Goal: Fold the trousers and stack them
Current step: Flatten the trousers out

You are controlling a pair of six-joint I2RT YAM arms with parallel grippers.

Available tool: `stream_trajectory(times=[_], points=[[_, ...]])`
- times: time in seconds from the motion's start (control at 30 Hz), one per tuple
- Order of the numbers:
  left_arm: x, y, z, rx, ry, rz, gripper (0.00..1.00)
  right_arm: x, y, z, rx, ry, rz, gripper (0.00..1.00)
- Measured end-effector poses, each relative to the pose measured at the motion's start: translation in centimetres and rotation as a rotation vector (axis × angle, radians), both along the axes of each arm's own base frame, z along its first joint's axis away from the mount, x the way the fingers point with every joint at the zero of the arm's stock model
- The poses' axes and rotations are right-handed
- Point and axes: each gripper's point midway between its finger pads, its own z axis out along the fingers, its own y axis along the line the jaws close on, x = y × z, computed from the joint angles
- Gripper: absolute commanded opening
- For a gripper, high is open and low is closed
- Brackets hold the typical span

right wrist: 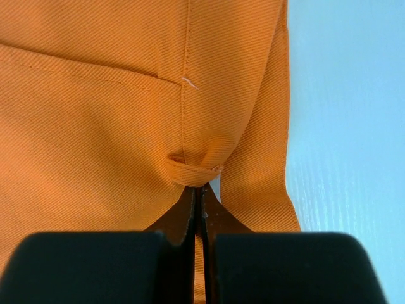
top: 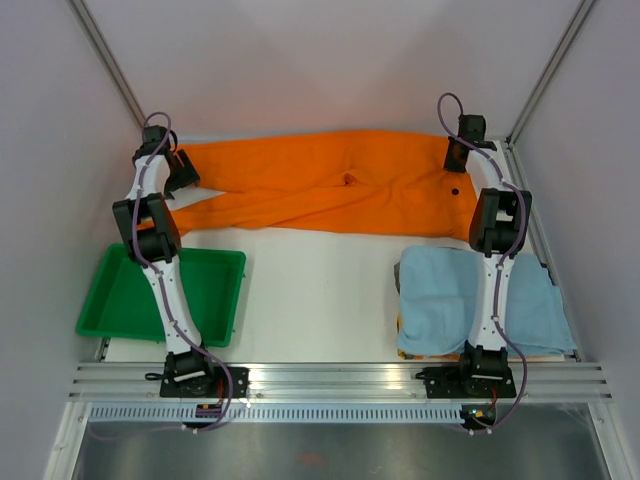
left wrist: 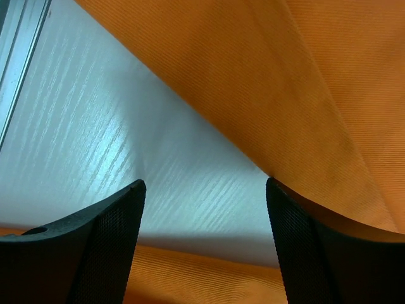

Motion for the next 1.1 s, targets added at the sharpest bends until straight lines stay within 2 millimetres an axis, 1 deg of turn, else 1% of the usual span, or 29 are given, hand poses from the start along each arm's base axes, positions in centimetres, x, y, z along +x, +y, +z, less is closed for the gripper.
stream_trajectory(times=[0.17, 0.23, 0.27, 0.3, 0.37, 0.47, 0.57, 0.63, 0.67, 0.73, 0.8, 0.87, 0.93, 1.0, 1.1], points=[[1.7, -1.0, 0.3, -0.079, -0.084, 0.046, 0.83, 0.6, -1.1, 0.2, 0.027, -0.025, -0.041, 0.00], [2.3, -1.5, 0.2, -0.120, -0.121, 0.068, 0.83, 0.8, -1.9, 0.2, 0.039, -0.038, -0.063, 0.00], [2.7, -1.8, 0.5, -0.144, -0.146, 0.081, 0.83, 1.0, -2.2, 0.3, 0.040, -0.044, -0.067, 0.00], [3.0, -2.2, 0.7, -0.170, -0.169, 0.091, 0.83, 1.0, -2.9, 0.3, 0.041, -0.048, -0.081, 0.00], [3.5, -2.9, 0.9, -0.220, -0.209, 0.112, 0.83, 1.1, -3.8, 0.3, 0.041, -0.056, -0.095, 0.00], [4.6, -3.8, 1.5, -0.278, -0.258, 0.131, 0.83, 1.2, -4.7, 0.3, 0.043, -0.064, -0.110, 0.00], [5.8, -4.9, 2.4, -0.301, -0.293, 0.136, 0.83, 1.2, -4.9, 0.4, 0.043, -0.066, -0.112, 0.00], [7.3, -6.0, 3.2, -0.278, -0.315, 0.130, 0.83, 1.2, -4.9, 0.4, 0.042, -0.066, -0.112, 0.00], [8.1, -6.5, 3.5, -0.260, -0.330, 0.126, 0.80, 1.2, -4.9, 0.4, 0.043, -0.066, -0.111, 0.00], [9.3, -8.0, 3.8, -0.226, -0.339, 0.114, 0.78, 1.2, -4.9, 0.2, 0.046, -0.067, -0.109, 0.00], [9.2, -9.3, 3.2, -0.184, -0.310, 0.118, 0.75, 1.2, -4.9, 0.1, 0.048, -0.071, -0.107, 0.00], [8.3, -10.3, 2.2, -0.148, -0.259, 0.122, 0.70, 1.2, -4.8, 0.1, 0.050, -0.079, -0.105, 0.00], [7.4, -10.8, 1.3, -0.112, -0.213, 0.120, 0.70, 1.2, -4.8, 0.2, 0.052, -0.083, -0.104, 0.00], [6.8, -10.4, 0.9, -0.076, -0.182, 0.124, 0.70, 1.2, -4.8, 0.1, 0.054, -0.085, -0.103, 0.00], [5.9, -9.1, 0.9, -0.027, -0.144, 0.135, 0.66, 1.3, -4.8, 0.1, 0.059, -0.090, -0.103, 0.00]])
